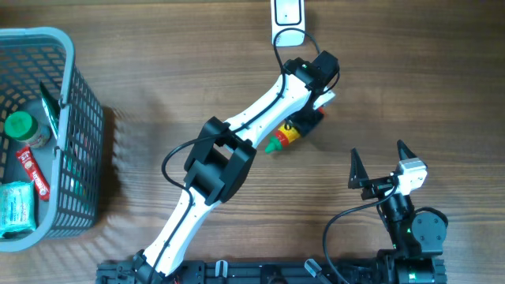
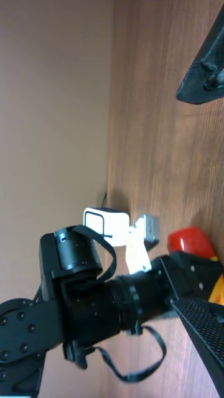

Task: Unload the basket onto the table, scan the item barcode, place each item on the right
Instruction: 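Regrasp sriracha bottle with left gripper and stand it upright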

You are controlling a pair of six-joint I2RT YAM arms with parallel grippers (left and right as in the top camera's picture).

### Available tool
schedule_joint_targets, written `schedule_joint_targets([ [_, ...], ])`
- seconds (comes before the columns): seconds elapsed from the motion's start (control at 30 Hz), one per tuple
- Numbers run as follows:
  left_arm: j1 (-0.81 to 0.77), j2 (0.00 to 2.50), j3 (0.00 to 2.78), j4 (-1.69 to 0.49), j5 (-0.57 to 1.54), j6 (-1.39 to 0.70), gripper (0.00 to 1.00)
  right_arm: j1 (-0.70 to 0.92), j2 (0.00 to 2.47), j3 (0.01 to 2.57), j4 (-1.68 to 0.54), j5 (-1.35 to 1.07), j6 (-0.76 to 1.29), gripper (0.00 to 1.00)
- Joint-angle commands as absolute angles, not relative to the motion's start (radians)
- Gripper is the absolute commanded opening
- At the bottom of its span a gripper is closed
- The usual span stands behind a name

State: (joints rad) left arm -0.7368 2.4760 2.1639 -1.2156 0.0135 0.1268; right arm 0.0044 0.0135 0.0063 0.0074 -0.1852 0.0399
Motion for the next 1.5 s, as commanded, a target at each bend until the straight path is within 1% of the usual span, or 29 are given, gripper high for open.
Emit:
schedule_joint_targets([
  [0.0,-0.728,2.494,2.146,-1.304,-0.107,-0.026,0.42,0.009,0.005,0.005,0.012,-0.172,0.028,1.00],
  [0.07,-0.720,2.494,2.146,-1.329,-0.107,-0.082,0.40,0.009,0.005,0.005,0.012,-0.172,0.028,1.00],
  [0.2,-0.685,2.494,2.146,-1.327,-0.105,-0.284,0.37,0.009,0.005,0.005,0.012,-0.172,0.028,1.00],
  [0.3,-0.648,2.494,2.146,-1.309,-0.065,-0.427,0.34,0.009,0.005,0.005,0.012,-0.172,0.028,1.00],
  [0.43,-0.616,2.495,2.146,-1.275,-0.023,-0.547,0.34,0.009,0.005,0.005,0.012,-0.172,0.028,1.00],
  [0.53,-0.616,2.495,2.146,-1.259,-0.023,-0.683,0.36,0.009,0.005,0.005,0.012,-0.172,0.028,1.00],
  [0.63,-0.639,2.495,2.144,-1.246,-0.036,-0.773,0.36,0.009,0.005,0.005,0.012,-0.172,0.028,1.00],
  [0.83,-0.719,2.495,2.072,-1.237,-0.134,-0.875,0.37,0.009,0.005,0.005,0.012,-0.172,0.028,1.00],
  [1.03,-0.736,2.495,1.963,-1.195,-0.150,-0.871,0.39,0.009,0.005,0.005,0.012,-0.172,0.028,1.00],
  [1.07,-0.736,2.495,1.960,-1.196,-0.150,-0.867,0.41,0.009,0.005,0.005,0.012,-0.172,0.028,1.00],
  [1.1,-0.736,2.495,1.960,-1.199,-0.149,-0.861,0.46,0.009,0.005,0.005,0.012,-0.172,0.028,1.00],
  [1.13,-0.736,2.495,1.961,-1.199,-0.147,-0.847,0.47,0.009,0.005,0.005,0.012,-0.172,0.028,1.00],
  [1.2,-0.736,2.494,1.961,-1.200,-0.148,-0.841,0.55,0.009,0.005,0.005,0.012,-0.172,0.028,1.00],
  [1.3,-0.736,2.490,1.961,-1.200,-0.147,-0.840,0.63,0.009,0.005,0.005,0.012,-0.172,0.028,1.00],
  [1.33,-0.736,2.488,1.961,-1.201,-0.147,-0.837,0.89,0.009,0.005,0.005,0.012,-0.172,0.028,1.00],
  [1.37,-0.736,2.479,1.961,-1.203,-0.147,-0.828,1.00,0.009,0.005,0.005,0.012,-0.172,0.028,1.00],
  [1.47,-0.735,2.439,1.962,-1.208,-0.147,-0.793,1.00,0.009,0.005,0.005,0.012,-0.172,0.028,1.00],
])
